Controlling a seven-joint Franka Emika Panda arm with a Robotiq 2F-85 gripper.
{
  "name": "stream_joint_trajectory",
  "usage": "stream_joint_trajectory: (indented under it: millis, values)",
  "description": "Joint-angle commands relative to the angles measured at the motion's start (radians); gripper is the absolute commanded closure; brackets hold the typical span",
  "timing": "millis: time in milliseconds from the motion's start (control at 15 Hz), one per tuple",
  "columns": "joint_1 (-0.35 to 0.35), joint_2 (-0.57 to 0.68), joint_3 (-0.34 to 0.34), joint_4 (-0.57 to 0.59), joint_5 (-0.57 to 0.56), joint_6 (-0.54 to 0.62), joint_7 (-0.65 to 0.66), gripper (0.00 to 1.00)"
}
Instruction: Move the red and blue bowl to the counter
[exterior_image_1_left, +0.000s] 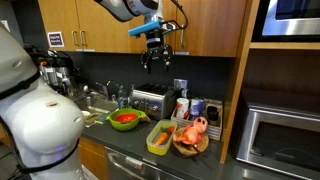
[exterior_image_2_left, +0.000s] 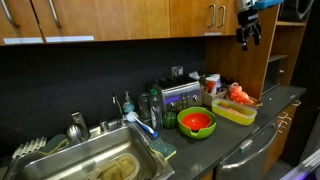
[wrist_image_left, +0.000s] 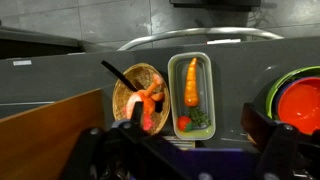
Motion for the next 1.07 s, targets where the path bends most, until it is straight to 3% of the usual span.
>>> stream_joint_trajectory:
  millis: [0, 667, 1000]
  values:
    - [0.013, 0.001, -0.01, 0.003, -0.003, -0.003, 0.004, 0.0]
    - [0.015, 0.011, -0.008, -0.002, -0.007, 0.027, 0.021, 0.0]
    - [0.059, 0.077, 0.026, -0.023, -0.022, 0.083, -0.014, 0.0]
